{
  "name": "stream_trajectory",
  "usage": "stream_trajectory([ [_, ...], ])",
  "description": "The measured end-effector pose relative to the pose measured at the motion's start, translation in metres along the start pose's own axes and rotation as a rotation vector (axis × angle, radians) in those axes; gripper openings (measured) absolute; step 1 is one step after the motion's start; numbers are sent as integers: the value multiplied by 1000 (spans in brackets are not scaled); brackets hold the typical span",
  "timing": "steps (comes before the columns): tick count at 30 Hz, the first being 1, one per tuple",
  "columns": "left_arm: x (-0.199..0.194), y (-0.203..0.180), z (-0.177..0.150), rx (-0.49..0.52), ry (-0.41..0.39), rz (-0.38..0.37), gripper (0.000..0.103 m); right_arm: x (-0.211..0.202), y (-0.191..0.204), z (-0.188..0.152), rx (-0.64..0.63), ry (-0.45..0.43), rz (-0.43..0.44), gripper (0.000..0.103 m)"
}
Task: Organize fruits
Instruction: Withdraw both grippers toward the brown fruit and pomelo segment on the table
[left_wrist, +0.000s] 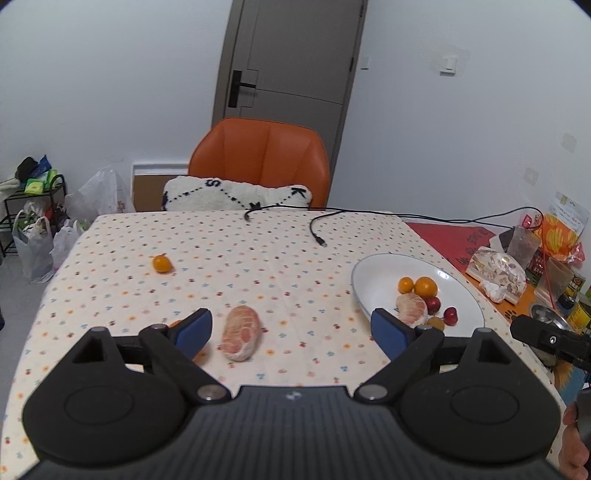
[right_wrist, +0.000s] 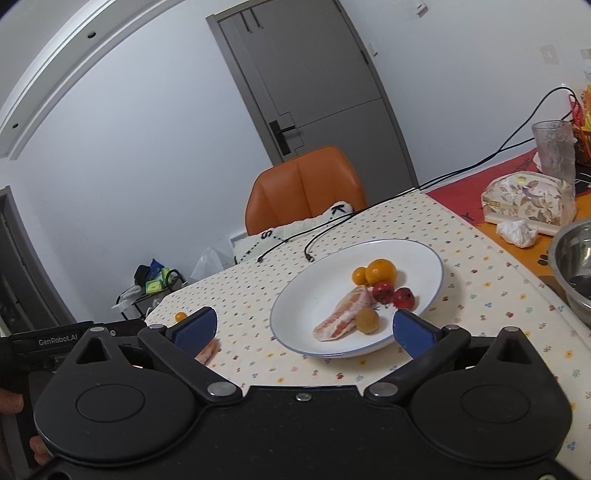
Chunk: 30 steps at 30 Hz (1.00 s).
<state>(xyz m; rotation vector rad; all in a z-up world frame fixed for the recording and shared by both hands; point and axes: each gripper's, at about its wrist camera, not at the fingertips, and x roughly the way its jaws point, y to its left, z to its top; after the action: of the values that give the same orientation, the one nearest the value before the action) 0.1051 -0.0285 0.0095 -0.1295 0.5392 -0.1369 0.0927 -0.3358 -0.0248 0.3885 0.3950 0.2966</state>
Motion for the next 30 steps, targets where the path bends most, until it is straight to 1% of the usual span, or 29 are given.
stream_trajectory([
  [4,-7,12,-1,-22,5,9,92,2,7,-1,7,11,30,103],
  [8,-12,24,-2,-25,8,28,92,8,16,-4,-11,26,39,103],
  [13,-10,38,-6,-44,27,57,92,17,26,-8,-34,52,66,103],
  [24,-7,61,-29,-62,54,118,91,30,38,-13,-55,91,106,103],
  [27,-6,69,-35,-92,66,124,89,34,40,-15,-55,106,109,103],
  [30,-5,73,-41,-97,69,125,88,38,44,-17,-59,125,112,103],
])
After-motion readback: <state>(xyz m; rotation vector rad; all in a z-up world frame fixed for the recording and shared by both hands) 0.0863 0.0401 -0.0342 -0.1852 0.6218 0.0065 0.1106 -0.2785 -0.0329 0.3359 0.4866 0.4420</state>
